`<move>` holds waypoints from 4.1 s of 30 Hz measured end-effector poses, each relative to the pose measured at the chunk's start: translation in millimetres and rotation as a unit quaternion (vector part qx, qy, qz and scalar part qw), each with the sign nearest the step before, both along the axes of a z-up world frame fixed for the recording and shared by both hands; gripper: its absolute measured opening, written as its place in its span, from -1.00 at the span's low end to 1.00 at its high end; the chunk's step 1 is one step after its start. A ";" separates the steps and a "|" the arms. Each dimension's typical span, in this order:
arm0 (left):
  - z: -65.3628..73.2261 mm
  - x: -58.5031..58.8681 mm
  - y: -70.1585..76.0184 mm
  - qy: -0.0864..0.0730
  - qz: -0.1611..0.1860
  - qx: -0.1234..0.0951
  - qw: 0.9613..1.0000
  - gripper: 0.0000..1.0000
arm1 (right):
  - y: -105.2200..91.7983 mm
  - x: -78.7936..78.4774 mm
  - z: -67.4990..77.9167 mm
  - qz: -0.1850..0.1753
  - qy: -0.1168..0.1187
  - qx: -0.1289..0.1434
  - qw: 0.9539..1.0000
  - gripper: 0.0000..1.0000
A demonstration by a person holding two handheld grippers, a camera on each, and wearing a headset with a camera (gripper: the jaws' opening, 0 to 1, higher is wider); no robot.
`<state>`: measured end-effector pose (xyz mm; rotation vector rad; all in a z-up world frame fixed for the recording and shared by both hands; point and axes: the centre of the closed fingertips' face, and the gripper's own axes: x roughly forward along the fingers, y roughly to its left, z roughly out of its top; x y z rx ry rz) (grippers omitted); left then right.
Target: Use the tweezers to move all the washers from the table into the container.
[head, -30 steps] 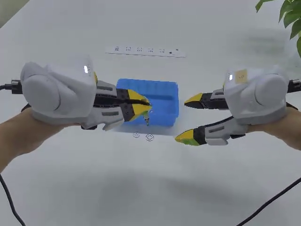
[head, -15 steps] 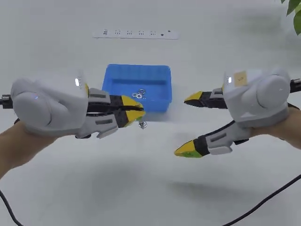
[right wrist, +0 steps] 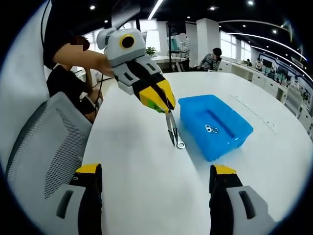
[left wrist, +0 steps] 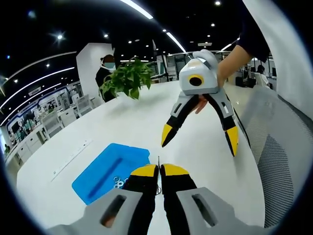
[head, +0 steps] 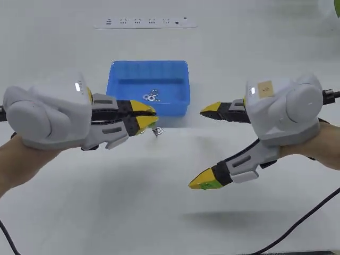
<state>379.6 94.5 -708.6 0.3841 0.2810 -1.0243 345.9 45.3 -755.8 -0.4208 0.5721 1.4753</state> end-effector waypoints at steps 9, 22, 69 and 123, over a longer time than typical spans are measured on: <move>8.3 2.0 -4.9 -0.004 -0.008 -0.007 1.000 -0.88 | 2.9 3.2 0.7 -0.006 0.010 0.009 1.000 0.82; -0.3 6.7 -5.4 -0.001 -0.010 0.002 1.000 -0.87 | -1.9 -2.5 -3.5 -0.006 0.019 0.006 1.000 0.79; -7.3 4.2 -12.5 0.081 -0.060 0.010 0.995 -0.86 | 73.2 36.1 -10.2 0.038 -0.004 0.021 0.999 -0.73; 35.4 -33.7 54.3 0.033 0.115 -0.058 0.991 0.56 | 65.0 37.0 76.8 0.031 -0.118 0.058 0.991 -0.81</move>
